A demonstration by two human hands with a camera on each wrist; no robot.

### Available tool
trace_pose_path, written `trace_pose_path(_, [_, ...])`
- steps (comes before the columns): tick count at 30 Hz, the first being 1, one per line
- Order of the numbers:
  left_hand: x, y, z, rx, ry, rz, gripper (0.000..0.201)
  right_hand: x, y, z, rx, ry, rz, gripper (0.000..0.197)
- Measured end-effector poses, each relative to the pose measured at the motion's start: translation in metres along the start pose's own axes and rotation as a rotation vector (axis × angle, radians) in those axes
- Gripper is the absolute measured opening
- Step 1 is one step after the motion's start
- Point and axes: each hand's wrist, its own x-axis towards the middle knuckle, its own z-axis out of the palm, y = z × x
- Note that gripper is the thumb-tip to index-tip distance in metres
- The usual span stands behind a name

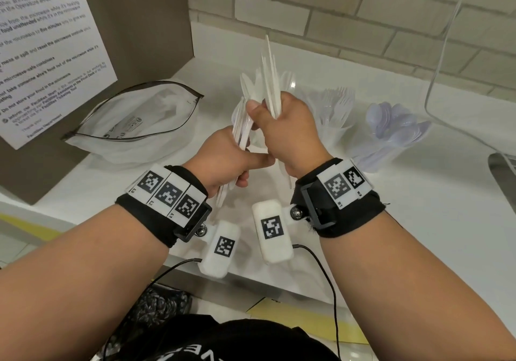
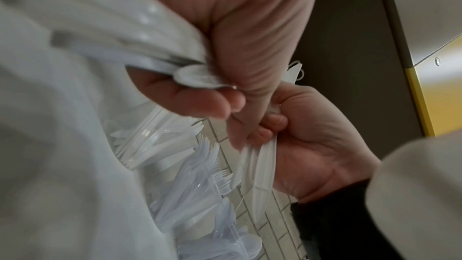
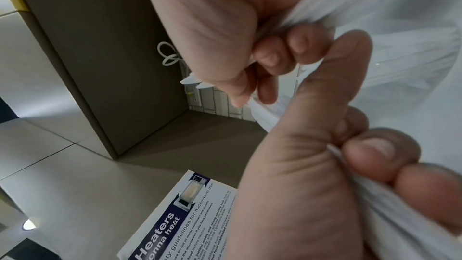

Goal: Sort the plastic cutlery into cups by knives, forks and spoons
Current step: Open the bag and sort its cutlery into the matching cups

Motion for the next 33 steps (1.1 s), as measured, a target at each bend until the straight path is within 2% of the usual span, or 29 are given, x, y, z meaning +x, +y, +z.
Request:
trace_pose_path(3, [0.001,-0.001,0.0,-0.004,0.003,0.033,0.035,0.002,-0.002,-0.005,0.017,0.079,-0.018,0.014])
trace_pose_path(7, [0.006,-0.006,-0.004,0.033,0.061,0.002,0.028,0.012,-0.004,-0.017,0.006,0.272,-0.091,0.017])
trace_pose_path(9, [0.008,-0.01,-0.004,0.046,0.085,-0.025,0.035,0.016,-0.008,-0.025,0.103,0.348,-0.108,0.017])
trace_pose_path(12, [0.011,-0.012,-0.004,0.047,0.135,-0.019,0.024,0.017,-0.016,-0.038,0.297,0.372,-0.119,0.006])
trace_pose_path(15, [0.017,-0.013,-0.002,0.06,0.166,-0.011,0.017,0.013,-0.017,-0.036,0.268,0.304,-0.127,0.009])
trace_pose_path(17, [0.023,-0.016,0.0,0.076,0.168,-0.036,0.025,0.011,-0.013,-0.026,0.18,0.201,-0.093,0.007])
trace_pose_path(21, [0.027,-0.015,0.003,0.123,0.143,0.003,0.039,0.006,0.0,-0.01,0.043,0.014,0.021,0.024])
trace_pose_path(23, [0.025,-0.011,0.004,0.137,0.07,0.056,0.04,0.005,0.006,-0.004,0.049,-0.011,0.09,0.03])
trace_pose_path(25, [0.023,-0.008,0.005,0.178,-0.019,0.09,0.041,0.005,0.009,0.0,0.032,-0.029,0.116,0.028])
trace_pose_path(28, [0.022,-0.008,0.005,0.106,0.047,0.015,0.043,0.007,0.009,0.0,0.09,-0.062,0.182,0.019])
trace_pose_path(31, [0.02,-0.006,0.003,-0.003,0.03,-0.015,0.047,0.006,0.005,-0.003,0.161,-0.116,0.209,0.013])
trace_pose_path(33, [0.018,-0.004,0.002,-0.048,0.038,-0.018,0.035,0.006,0.005,-0.003,0.18,-0.131,0.196,0.017])
